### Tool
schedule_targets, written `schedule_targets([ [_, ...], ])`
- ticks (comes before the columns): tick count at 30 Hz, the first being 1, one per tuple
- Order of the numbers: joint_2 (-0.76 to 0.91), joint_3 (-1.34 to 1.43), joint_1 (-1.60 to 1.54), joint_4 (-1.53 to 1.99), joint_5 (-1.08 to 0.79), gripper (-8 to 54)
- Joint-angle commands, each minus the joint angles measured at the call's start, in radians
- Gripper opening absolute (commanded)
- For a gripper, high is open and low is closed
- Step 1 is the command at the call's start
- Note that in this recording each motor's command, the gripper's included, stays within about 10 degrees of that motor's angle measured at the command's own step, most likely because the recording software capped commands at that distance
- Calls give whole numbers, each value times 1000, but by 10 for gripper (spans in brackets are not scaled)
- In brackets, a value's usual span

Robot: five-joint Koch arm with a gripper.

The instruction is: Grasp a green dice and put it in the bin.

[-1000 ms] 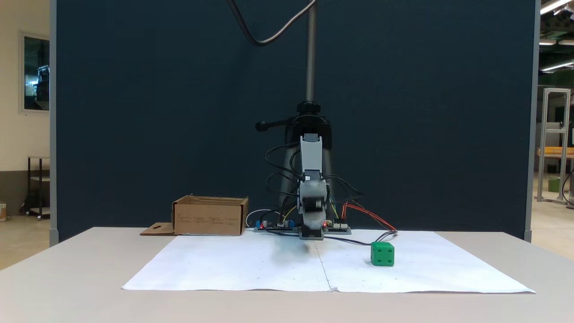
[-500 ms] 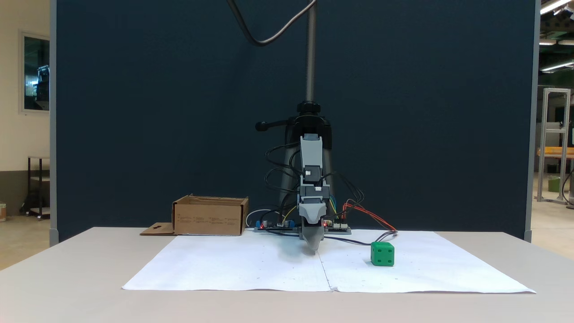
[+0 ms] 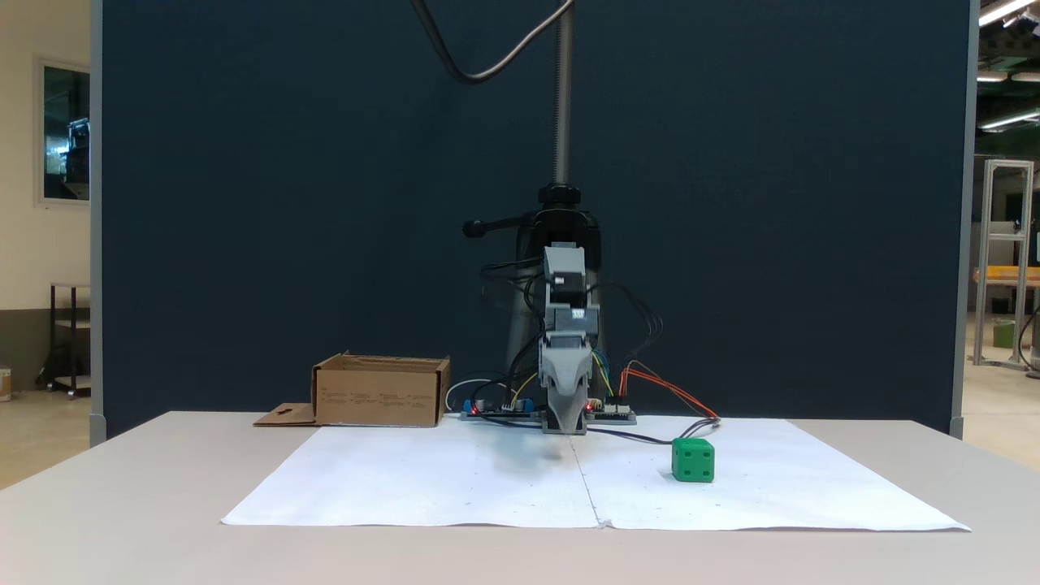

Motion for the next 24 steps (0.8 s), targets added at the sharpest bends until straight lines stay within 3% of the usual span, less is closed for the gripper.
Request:
schedule_targets([
  [1, -2, -117, 9, 114, -63, 425],
  [17, -198, -833, -29, 932, -52, 424],
  [24, -218, -884, -97, 1054, 20, 424],
])
